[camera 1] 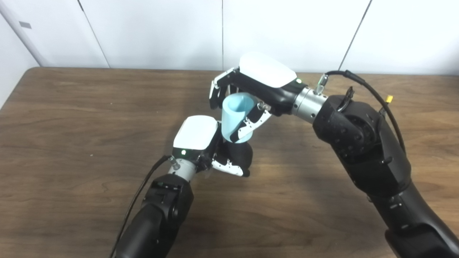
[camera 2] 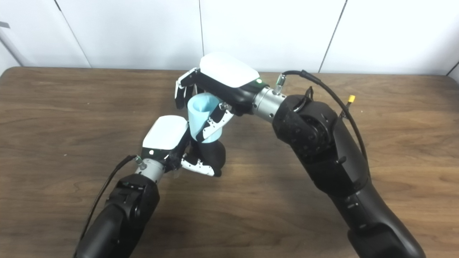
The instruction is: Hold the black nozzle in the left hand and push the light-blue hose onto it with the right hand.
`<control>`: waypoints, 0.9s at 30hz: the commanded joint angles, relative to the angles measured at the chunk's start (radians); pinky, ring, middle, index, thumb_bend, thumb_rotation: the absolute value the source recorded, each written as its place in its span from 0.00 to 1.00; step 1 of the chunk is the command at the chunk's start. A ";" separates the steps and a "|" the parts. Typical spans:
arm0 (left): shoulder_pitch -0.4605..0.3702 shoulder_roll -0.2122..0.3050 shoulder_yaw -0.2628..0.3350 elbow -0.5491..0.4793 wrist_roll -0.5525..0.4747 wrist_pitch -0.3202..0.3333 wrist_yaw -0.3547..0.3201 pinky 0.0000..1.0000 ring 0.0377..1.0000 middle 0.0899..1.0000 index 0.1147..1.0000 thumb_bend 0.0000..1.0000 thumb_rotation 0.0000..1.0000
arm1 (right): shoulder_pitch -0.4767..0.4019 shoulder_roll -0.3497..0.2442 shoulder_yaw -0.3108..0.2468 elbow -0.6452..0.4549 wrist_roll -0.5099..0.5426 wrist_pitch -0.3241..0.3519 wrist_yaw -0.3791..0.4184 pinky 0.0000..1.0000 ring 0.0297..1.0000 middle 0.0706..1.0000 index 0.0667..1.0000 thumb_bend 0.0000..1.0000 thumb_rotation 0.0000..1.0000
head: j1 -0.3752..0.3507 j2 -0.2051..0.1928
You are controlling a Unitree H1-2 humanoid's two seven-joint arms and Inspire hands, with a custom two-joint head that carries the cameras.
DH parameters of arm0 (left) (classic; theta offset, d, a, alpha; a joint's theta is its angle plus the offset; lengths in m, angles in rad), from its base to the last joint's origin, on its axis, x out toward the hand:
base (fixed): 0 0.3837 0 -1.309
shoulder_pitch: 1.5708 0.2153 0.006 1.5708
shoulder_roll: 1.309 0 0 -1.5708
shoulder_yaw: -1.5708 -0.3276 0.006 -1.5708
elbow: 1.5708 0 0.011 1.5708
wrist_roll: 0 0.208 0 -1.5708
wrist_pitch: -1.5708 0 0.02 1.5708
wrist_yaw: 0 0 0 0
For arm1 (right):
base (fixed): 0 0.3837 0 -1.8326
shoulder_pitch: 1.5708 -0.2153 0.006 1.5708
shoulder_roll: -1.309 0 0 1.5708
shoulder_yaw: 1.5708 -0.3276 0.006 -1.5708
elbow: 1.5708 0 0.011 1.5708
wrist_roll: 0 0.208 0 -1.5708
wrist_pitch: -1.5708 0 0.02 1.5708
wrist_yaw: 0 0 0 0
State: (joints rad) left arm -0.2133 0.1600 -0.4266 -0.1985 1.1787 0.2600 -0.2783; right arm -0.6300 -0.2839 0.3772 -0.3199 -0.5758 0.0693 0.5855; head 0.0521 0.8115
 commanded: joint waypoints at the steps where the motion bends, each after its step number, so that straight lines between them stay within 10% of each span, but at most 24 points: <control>1: -0.016 -0.011 -0.009 -0.002 0.002 -0.010 -0.002 0.40 0.48 0.44 0.42 0.52 0.00 | -0.014 -0.010 -0.001 -0.007 0.009 -0.012 0.003 0.29 0.34 0.47 0.48 0.51 0.00 | 0.000 0.000; 6: -0.014 -0.013 -0.007 -0.002 -0.001 -0.009 -0.001 0.39 0.47 0.43 0.42 0.52 0.00 | -0.009 -0.017 -0.001 -0.011 0.002 -0.012 0.002 0.32 0.35 0.45 0.54 0.51 0.00 | -0.001 -0.001; 8: -0.014 -0.013 -0.004 -0.002 -0.007 -0.011 0.000 0.39 0.46 0.43 0.42 0.52 0.00 | -0.011 -0.026 0.005 -0.016 -0.022 -0.023 0.002 0.52 0.60 0.60 0.61 0.79 0.19 | -0.001 -0.001; 13: -0.012 -0.009 -0.004 -0.009 -0.002 -0.009 -0.011 0.37 0.44 0.42 0.42 0.52 0.00 | -0.008 -0.043 0.016 -0.022 -0.068 -0.059 -0.016 0.84 0.92 0.83 0.79 0.78 0.62 | 0.001 0.003; 20: -0.007 -0.013 -0.001 -0.012 -0.002 -0.005 -0.012 0.39 0.47 0.43 0.42 0.52 0.00 | -0.001 -0.042 0.002 -0.033 -0.088 -0.060 -0.022 0.89 0.98 0.90 0.88 0.70 0.86 | 0.001 0.003; 27: -0.006 -0.011 -0.001 -0.017 0.000 -0.004 -0.022 0.40 0.47 0.43 0.42 0.52 0.00 | 0.000 -0.037 -0.020 -0.045 -0.078 -0.058 -0.027 0.87 1.00 0.90 0.89 0.66 0.88 | 0.002 0.005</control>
State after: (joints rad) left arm -0.2134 0.1541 -0.4233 -0.2006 1.1793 0.2610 -0.2894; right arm -0.5997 -0.3260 0.3774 -0.3348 -0.6608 0.0283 0.5878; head 0.0537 0.8161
